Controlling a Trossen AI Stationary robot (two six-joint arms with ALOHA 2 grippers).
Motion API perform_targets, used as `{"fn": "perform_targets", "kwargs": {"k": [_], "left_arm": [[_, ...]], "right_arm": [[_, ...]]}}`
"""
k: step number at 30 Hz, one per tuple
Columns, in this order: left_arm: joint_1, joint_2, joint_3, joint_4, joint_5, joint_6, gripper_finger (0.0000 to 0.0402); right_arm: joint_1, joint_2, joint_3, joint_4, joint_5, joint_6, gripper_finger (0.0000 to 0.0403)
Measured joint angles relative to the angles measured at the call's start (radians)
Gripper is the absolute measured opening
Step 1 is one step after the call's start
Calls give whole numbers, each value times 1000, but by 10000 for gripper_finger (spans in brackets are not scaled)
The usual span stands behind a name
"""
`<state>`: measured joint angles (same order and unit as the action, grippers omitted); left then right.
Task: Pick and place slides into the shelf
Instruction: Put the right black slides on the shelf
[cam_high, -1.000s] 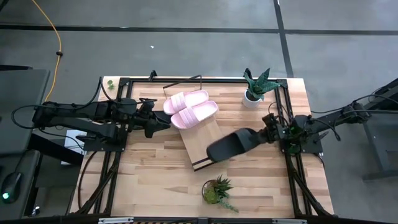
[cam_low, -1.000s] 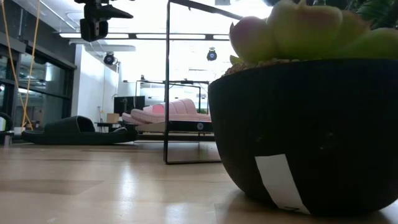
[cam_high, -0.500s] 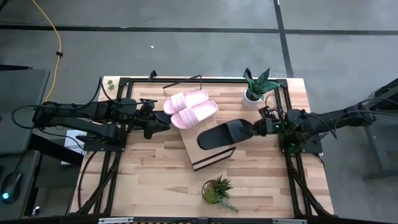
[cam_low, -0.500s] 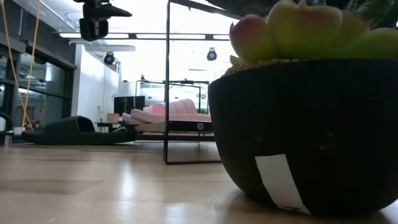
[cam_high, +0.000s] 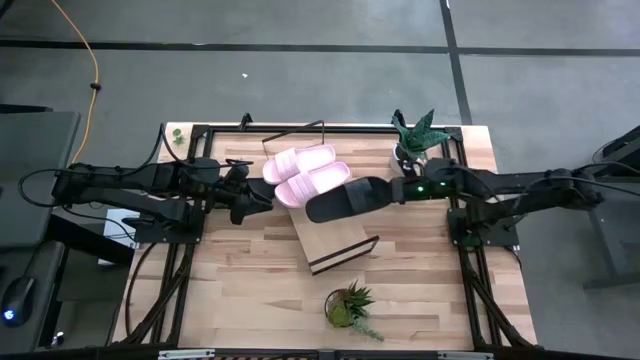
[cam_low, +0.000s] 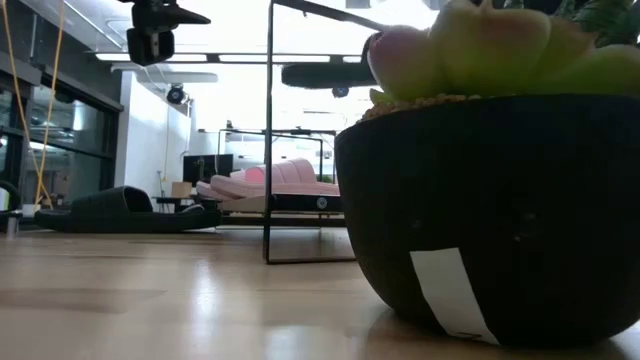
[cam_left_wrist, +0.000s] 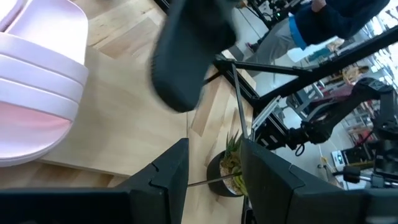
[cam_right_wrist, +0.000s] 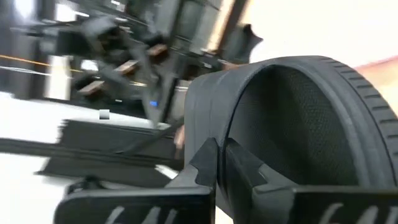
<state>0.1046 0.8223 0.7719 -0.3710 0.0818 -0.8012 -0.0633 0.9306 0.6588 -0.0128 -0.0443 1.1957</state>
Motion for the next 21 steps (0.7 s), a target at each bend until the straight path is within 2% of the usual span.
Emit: {"fn": "perform_targets", "kwargs": {"k": [10,21], "left_arm": [[0,0,0,-49,8,11,133],[0,0,0,-83,8,27,133]], "right_arm": [[-49,199,32,25,-47,-8,0],[-86,293,36,39,-97,31,0]]}}
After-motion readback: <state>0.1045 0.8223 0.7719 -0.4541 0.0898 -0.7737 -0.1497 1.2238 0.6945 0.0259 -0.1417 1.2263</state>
